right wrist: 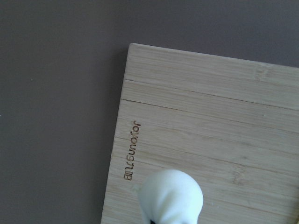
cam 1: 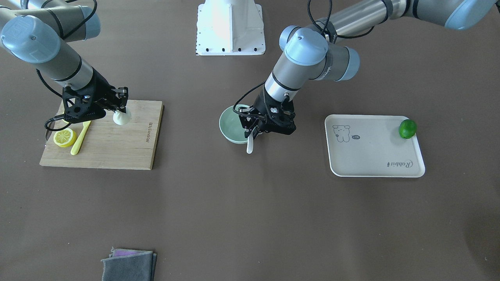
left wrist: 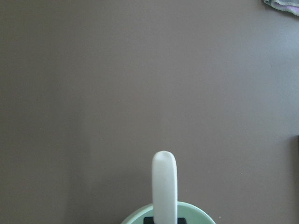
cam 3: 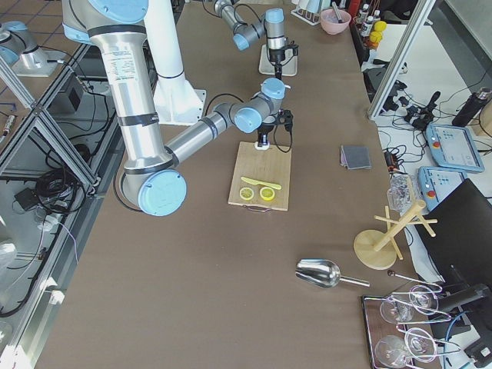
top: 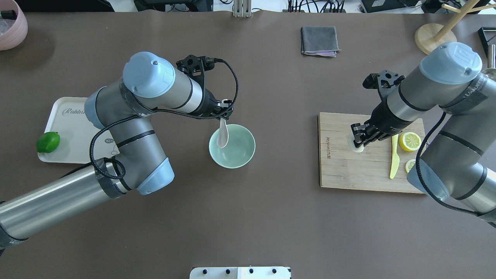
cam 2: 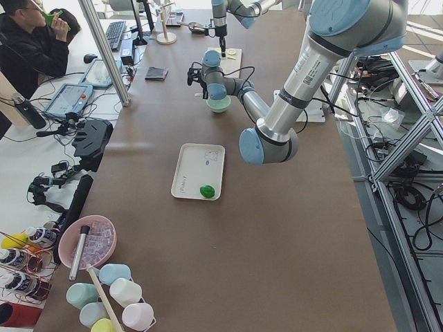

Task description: Put spoon and bun in bowl

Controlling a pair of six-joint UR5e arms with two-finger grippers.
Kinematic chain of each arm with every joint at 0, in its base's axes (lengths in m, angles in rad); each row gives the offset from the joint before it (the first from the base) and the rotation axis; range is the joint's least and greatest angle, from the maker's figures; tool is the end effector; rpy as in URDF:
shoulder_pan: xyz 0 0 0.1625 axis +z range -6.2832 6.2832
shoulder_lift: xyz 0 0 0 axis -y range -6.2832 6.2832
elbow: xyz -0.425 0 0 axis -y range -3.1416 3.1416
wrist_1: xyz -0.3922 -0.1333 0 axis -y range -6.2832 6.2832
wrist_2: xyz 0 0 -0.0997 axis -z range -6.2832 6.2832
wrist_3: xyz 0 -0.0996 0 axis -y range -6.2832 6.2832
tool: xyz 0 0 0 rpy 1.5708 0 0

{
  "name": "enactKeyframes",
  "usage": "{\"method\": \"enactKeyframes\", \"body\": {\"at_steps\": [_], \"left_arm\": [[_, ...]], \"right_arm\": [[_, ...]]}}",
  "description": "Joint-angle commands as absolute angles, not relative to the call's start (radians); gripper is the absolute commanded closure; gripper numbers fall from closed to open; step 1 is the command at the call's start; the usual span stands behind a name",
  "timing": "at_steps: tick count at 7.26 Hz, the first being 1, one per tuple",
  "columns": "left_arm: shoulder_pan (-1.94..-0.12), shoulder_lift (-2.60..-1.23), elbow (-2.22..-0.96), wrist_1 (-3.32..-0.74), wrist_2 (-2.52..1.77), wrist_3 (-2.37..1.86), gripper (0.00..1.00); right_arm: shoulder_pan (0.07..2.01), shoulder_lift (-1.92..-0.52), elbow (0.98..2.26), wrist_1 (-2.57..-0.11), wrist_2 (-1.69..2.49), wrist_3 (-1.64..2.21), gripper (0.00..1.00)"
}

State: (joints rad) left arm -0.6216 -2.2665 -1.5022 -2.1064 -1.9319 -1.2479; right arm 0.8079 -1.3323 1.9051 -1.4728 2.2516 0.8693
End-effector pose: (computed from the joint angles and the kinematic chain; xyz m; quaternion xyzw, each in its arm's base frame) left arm 0.5242 -0.4962 0.2041 0.1121 0.5494 -0.0248 0.8277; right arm -0.3333 -0.4508 0.3616 -0.0171 -0.4420 -0.0624 0.8947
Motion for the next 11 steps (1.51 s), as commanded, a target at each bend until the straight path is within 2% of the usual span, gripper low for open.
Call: {"method": "enactKeyframes", "body": {"at_steps": [1,3,5,7,9,10,11], "left_arm": [[-0.611,-2.270,-1.480,-2.151,-1.922,-1.285,1.00],[-0.574,-2.269,-1.486,-2.146,-1.924,-1.293,1.00],[-0.565,-2.261,-1.491,-2.148,-1.921,-1.289,0.04],[-0.569,-2.258,-1.534,-2.135,-1.924,-1.290,0.03],[-0.668,-2.218,-1.601,-2.064,-2.016,-1.240,0.03],[-0.737,-2.200,-1.638,-1.972,-2.060,-1.112,0.03],[-0.783,-2.125,-1.698,-1.929,-2.059,-0.934,0.03]], "right_arm": [[0.811,-1.319,1.919,-1.474,2.253,0.897,1.00],[0.810,-1.289,1.916,-1.476,2.253,0.933,1.00],[0.808,-1.264,1.914,-1.477,2.250,0.954,1.00],[0.799,-1.211,1.914,-1.477,2.250,1.023,1.00],[0.735,-1.126,1.910,-1.477,2.208,1.086,1.00],[0.677,-1.079,1.898,-1.477,2.145,1.118,1.00],[0.639,-1.028,1.867,-1.476,2.097,1.138,1.00]]}}
